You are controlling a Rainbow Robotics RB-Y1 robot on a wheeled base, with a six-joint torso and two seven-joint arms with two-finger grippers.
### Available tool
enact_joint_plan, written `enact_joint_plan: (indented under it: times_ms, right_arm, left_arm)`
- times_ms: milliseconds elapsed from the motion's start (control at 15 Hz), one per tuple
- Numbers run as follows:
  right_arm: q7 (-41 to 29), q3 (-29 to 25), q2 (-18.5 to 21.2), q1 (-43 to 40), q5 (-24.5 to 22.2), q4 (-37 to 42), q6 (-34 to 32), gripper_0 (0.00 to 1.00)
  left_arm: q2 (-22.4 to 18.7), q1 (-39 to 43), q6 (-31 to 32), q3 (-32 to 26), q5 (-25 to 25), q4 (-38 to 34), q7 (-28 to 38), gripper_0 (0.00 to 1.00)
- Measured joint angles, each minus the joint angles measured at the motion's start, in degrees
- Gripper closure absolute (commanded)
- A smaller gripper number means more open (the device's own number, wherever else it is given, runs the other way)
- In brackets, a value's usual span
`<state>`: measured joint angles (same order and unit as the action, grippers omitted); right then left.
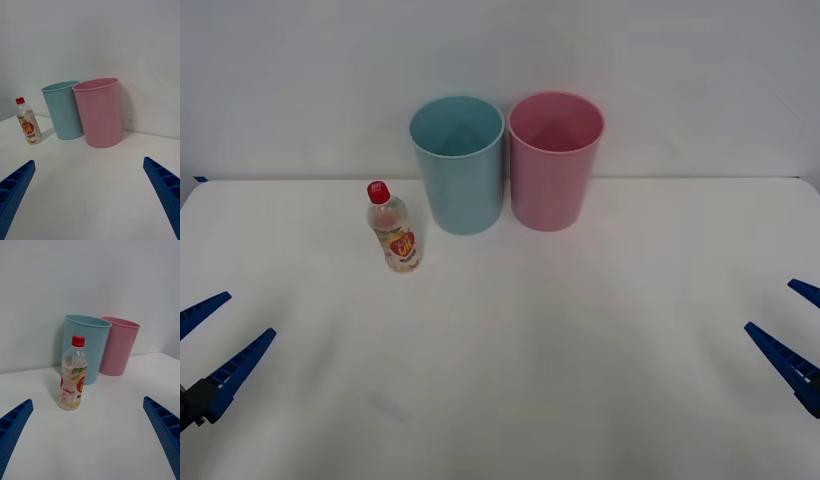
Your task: Grasp the object on the table and drop it into the matching bin: aluminum can to the light blue bin, PET bottle to the pink bin.
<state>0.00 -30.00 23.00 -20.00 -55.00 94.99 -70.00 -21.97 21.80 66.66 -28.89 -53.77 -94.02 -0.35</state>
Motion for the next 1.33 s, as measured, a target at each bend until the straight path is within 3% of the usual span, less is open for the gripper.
enact_joint_plan:
  times_ms: [267, 667, 867, 1333]
  right_arm:
    - [0.00, 0.00, 0.00, 0.00, 0.00, 0.00, 0.00, 0.00]
    - [0.00, 0.00, 0.00, 0.00, 0.00, 0.00, 0.00, 0.00]
    - [0.00, 0.00, 0.00, 0.00, 0.00, 0.00, 0.00, 0.00]
    - [0.00, 0.00, 0.00, 0.00, 0.00, 0.00, 0.00, 0.00]
  left_arm:
    - [0.00, 1.16, -6.52, 2.67, -0.18, 0.04, -0.61, 0.00]
    - [0.00, -0.78, -16.67, 9.50, -6.35, 0.08, -0.88, 0.00]
    - [0.09, -2.33, -21.55, 13.16, -6.29, 0.63, -0.77, 0.00]
    - [1.45, -9.82, -24.17, 16.76, -5.46, 7.98, -4.52, 0.00]
